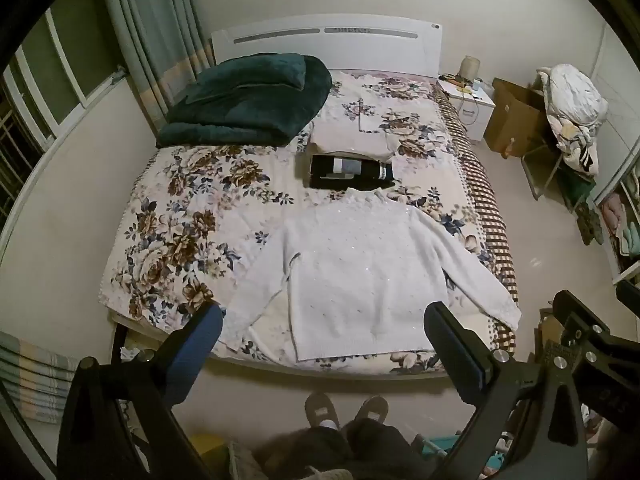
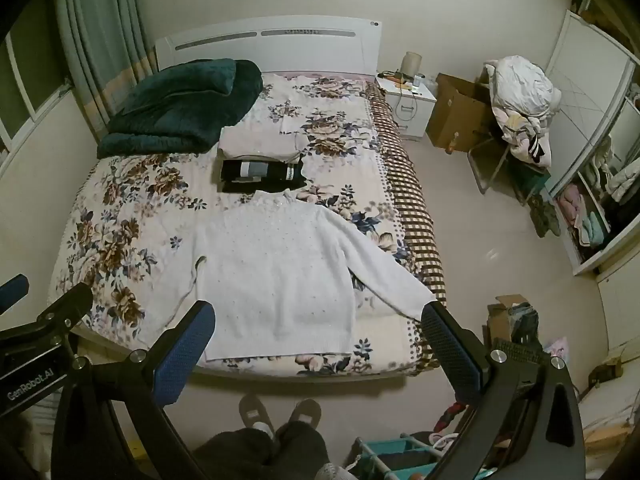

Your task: Fold small clothes

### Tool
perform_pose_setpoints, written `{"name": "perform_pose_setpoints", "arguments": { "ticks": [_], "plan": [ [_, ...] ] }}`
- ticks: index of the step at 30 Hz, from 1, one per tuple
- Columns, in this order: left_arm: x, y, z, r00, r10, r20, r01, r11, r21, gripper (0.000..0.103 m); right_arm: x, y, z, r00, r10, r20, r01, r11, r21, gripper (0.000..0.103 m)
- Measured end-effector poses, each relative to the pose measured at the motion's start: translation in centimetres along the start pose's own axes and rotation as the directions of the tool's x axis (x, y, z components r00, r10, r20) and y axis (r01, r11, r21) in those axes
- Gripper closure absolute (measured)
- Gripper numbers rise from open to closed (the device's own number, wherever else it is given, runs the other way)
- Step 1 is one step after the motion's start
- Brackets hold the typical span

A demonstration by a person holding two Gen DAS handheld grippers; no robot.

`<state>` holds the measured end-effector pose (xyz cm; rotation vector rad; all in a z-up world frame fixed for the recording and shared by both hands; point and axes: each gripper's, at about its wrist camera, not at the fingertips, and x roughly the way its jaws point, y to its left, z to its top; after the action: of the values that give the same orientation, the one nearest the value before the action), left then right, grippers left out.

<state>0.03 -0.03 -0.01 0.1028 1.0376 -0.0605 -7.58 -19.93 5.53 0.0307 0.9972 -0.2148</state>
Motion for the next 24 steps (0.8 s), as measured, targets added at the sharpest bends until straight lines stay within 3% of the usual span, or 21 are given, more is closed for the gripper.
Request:
{"name": "perform_pose_setpoints", "arguments": {
  "ticks": [24],
  "plan": [
    [-0.07, -0.01, -0.03, 1.0, -0.011, 0.014, 0.011, 1.0, -0.005, 0.0, -0.45, -0.03, 0.22, 1.0, -0.001, 0.007, 0.001, 1.0, -0.005, 0.0]
  ]
}}
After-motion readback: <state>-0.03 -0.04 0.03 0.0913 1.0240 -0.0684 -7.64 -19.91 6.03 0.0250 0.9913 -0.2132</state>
